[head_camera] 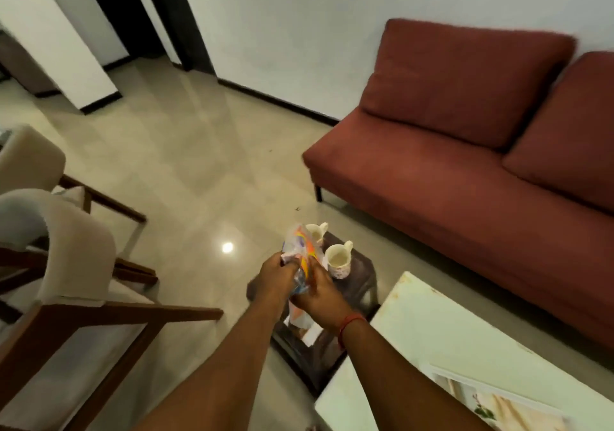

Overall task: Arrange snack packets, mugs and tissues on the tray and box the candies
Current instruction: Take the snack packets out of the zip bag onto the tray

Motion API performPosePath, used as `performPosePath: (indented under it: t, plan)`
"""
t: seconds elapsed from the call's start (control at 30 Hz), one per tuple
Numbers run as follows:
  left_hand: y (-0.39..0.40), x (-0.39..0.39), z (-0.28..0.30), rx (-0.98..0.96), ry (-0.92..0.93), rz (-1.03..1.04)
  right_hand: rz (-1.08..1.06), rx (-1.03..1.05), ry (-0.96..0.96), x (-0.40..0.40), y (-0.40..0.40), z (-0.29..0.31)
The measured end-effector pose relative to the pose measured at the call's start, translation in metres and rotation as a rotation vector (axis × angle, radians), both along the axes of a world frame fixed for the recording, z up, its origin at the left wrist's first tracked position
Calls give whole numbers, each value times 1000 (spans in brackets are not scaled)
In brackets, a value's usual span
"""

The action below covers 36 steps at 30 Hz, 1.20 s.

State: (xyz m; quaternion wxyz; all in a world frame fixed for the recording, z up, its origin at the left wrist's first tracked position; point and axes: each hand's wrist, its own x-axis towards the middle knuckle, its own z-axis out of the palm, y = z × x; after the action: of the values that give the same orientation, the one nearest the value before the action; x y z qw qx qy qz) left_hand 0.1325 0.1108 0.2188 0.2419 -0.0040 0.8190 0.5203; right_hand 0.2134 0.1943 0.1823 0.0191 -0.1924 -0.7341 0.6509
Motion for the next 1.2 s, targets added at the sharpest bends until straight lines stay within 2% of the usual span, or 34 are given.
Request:
performPosePath:
  t: [0.07,0.13,0.2,0.27,0.33,0.4,0.47,0.53,0.6,0.8,0.87,0.97,1.1,1.2]
  plan:
    - [32,48,19,24,-60,-103,-44,26,64,57,21,17]
    - [69,103,35,-2,-21,-267,-115,80,80,123,46,31]
    - [108,165,48,-33,2,-426,-237,103,46,194,76,39]
    - [140,221,56,22,2,-588,-392,70,7,257,104,46]
    - [167,282,63,50,86,-783,-546,44,-21,323,132,53]
    - [192,331,59,-17,339,-1025,-665,19,-15,381,156,60]
    - [214,376,51,-236,750,-1275,-757,-2,-8,437,176,64]
    - [227,409,47,-377,1071,-1330,-827,-21,-7,484,192,66]
    - [237,431,47,-389,1182,-1278,-879,-51,12,520,205,68]
    - [262,463,54,-259,1152,-1311,-919,-73,42,588,230,70]
    - [266,462,59,-191,1075,-1272,-904,-66,20,599,236,70]
    - [267,447,67,-196,973,-1169,-859,-34,-52,604,247,72]
    - [264,421,76,-190,872,-1070,-911,88,-208,589,260,76]
    - [262,400,78,-154,648,-1036,-1024,317,-387,559,253,79]
